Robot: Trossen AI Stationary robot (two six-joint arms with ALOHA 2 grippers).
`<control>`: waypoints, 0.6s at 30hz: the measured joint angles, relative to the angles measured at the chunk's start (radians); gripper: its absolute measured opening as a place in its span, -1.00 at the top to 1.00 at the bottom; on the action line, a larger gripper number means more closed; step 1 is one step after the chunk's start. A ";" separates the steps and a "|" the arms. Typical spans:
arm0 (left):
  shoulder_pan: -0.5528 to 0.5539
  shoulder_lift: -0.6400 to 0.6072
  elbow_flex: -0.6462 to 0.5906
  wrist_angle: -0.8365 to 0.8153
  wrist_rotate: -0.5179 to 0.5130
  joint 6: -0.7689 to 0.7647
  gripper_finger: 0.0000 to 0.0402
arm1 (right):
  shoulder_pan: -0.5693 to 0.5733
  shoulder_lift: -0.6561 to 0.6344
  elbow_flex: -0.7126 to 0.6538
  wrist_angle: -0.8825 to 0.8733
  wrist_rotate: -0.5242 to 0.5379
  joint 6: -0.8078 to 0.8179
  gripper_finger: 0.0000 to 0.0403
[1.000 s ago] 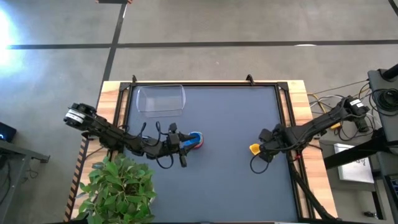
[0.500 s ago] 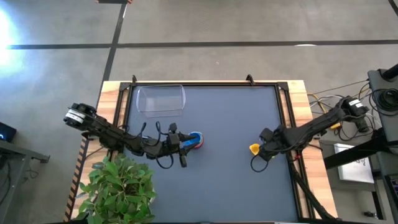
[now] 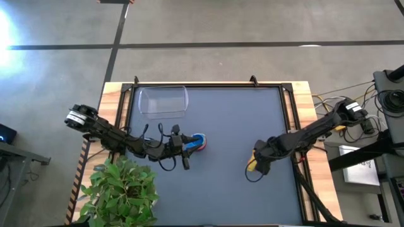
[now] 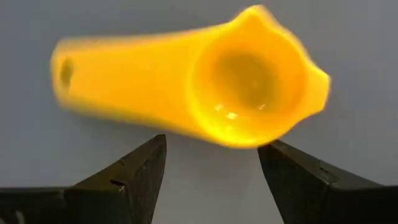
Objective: Nest measuring cups in basket
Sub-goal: Stack the yellow measuring cup on top of the blue measuring cup
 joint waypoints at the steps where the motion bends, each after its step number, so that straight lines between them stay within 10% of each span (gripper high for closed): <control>1: 0.000 0.000 0.000 0.000 0.000 0.000 0.45 | 0.000 0.006 0.009 0.049 -0.005 -0.020 -0.20; 18: -0.001 0.008 0.035 -0.094 0.110 -0.086 0.45 | 0.005 -0.029 0.113 0.290 0.188 -0.365 -0.15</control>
